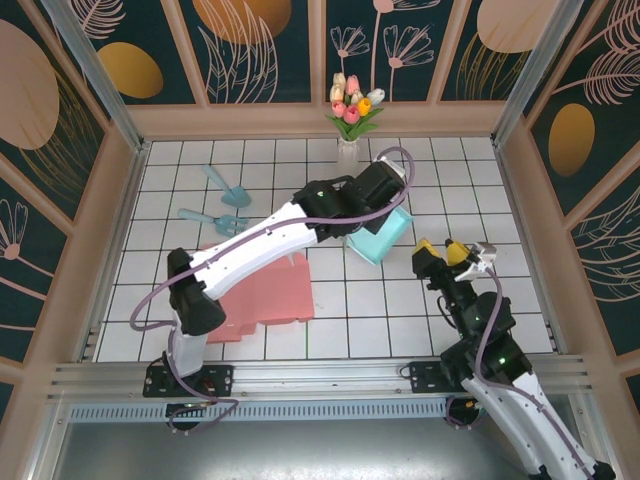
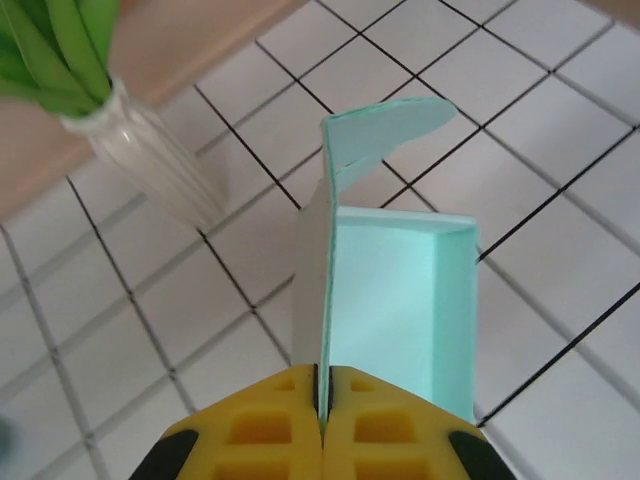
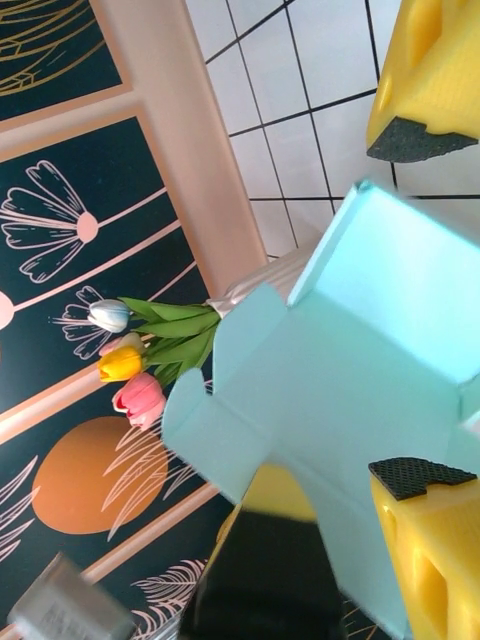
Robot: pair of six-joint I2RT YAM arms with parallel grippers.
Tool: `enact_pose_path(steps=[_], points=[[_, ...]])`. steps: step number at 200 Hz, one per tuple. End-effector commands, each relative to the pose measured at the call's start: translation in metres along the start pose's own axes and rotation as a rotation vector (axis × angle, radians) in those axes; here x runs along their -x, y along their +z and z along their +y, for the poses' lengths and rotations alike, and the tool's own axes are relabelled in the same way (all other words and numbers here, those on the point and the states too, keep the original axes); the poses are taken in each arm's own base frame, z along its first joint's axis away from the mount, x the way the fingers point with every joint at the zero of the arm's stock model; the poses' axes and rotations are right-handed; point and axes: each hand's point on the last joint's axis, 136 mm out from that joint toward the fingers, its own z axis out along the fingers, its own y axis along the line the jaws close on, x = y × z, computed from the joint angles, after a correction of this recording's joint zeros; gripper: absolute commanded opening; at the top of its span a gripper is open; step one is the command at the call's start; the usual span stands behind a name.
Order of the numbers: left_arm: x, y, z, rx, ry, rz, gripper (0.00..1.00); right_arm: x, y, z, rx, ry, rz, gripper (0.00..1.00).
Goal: Fold the paper box
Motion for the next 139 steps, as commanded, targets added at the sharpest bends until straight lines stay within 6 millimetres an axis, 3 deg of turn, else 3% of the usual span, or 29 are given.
enact_pose_path(steps=[1, 16, 36, 55, 70, 95, 116, 139], points=[[-0.022, 0.002, 0.010, 0.039, 0.443, 0.047, 0.00, 0.020, 0.009, 0.009, 0.021, -0.042, -0.090, 0.81], [-0.038, 0.002, 0.011, 0.027, 0.537, 0.080, 0.00, 0.028, 0.017, 0.014, 0.019, -0.128, -0.118, 0.83], [-0.042, -0.010, 0.006, -0.032, 0.569, 0.059, 0.00, 0.033, 0.034, 0.032, 0.071, -0.319, -0.131, 0.85], [-0.041, -0.024, 0.001, -0.087, 0.573, 0.010, 0.00, 0.023, 0.054, 0.061, 0.196, -0.510, -0.076, 0.86], [-0.045, -0.030, 0.000, -0.110, 0.585, -0.016, 0.00, 0.018, 0.069, 0.065, 0.264, -0.645, -0.014, 0.85], [-0.055, -0.043, 0.002, -0.131, 0.584, -0.062, 0.00, 0.011, 0.068, 0.077, 0.477, -0.788, 0.050, 0.85], [-0.055, -0.052, 0.006, -0.113, 0.580, -0.143, 0.00, 0.006, 0.060, 0.073, 0.583, -0.890, 0.097, 0.85], [-0.052, -0.064, 0.004, -0.137, 0.574, -0.214, 0.00, -0.020, 0.059, 0.054, 0.654, -0.989, 0.274, 0.84]])
